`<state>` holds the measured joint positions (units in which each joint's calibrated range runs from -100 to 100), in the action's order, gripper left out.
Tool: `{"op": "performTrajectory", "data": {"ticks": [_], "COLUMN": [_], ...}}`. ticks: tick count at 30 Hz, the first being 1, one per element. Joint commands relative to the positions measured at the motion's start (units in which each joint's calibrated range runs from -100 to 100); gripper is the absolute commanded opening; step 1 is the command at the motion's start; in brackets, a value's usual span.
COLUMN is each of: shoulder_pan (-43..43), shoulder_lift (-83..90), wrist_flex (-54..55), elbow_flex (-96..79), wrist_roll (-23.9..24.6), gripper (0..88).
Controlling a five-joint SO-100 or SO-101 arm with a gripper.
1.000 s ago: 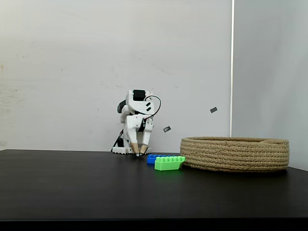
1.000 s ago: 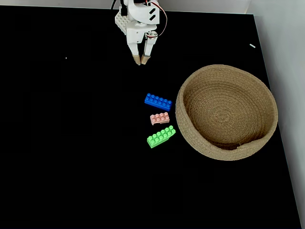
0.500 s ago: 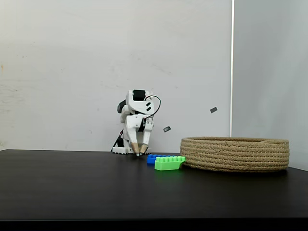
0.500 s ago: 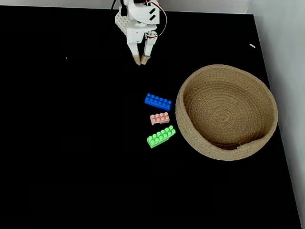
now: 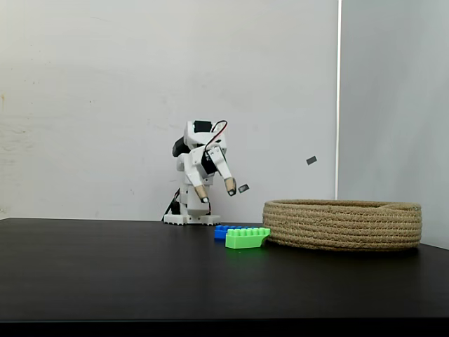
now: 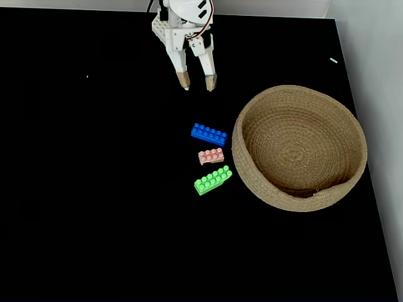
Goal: Place the lego blocks in the tray
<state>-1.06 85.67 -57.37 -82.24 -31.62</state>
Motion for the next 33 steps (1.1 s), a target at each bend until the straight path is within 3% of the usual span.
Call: {"op": "performTrajectory", "data": {"ticks": [1, 4, 15, 24, 33], "shoulder_pan": [0.07, 1.47, 8.64, 8.15, 2.21], "shoulder_lift": [-15.85, -28.49, -59.87, -68.81, -70.79], "wrist_flex": [-1.23, -3.98, -11.23, -14.48, -18.06], "elbow_flex": [17.71, 27.74, 49.27, 53.64, 58.84], "wrist_roll": [6.25, 11.77, 24.03, 30.38, 35.36], "gripper": [22.2, 23.2, 24.3, 24.7, 26.0]}}
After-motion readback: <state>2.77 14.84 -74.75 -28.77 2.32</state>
